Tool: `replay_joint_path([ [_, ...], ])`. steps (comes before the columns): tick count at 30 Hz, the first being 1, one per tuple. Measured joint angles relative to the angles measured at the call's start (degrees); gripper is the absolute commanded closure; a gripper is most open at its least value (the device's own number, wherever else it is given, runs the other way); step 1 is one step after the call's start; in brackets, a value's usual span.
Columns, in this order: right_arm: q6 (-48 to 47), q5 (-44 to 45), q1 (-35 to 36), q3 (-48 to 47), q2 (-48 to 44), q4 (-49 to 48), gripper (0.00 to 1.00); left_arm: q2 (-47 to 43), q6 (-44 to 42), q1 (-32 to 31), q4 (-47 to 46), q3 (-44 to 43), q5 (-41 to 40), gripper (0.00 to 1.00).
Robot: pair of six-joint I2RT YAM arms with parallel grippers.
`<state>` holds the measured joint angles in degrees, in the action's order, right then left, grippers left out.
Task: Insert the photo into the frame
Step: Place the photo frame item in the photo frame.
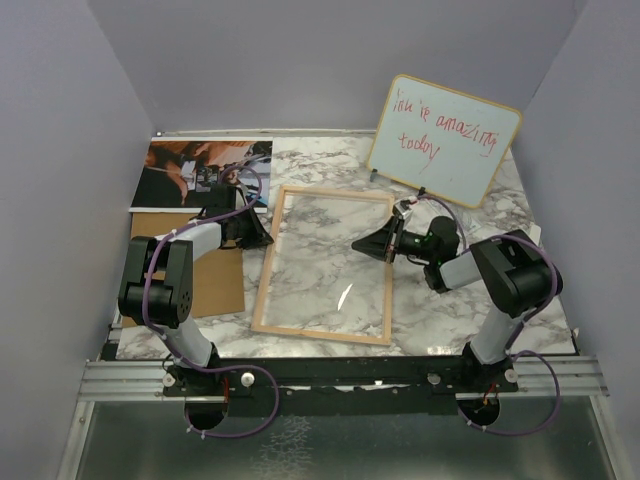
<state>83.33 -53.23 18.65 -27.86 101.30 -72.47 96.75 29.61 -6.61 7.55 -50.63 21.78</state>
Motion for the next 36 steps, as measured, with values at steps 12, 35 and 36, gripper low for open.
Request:
replay_joint_path([
  [12,2.8,0.0,2.0,-0.7,2.1,-4.2,0.99,0.0,0.2,0.0,-0.2,0.1,0.0,1.00],
  [35,-2.4,-1.8,2.8,-3.9,2.8,-2.4,0.99,0.0,0.2,0.0,-0.3,0.2,0.0,1.00],
  [36,-3.2,-1.9,2.8,-4.1,2.7,-1.5,0.99,0.0,0.2,0.0,-0.3,0.2,0.0,1.00],
])
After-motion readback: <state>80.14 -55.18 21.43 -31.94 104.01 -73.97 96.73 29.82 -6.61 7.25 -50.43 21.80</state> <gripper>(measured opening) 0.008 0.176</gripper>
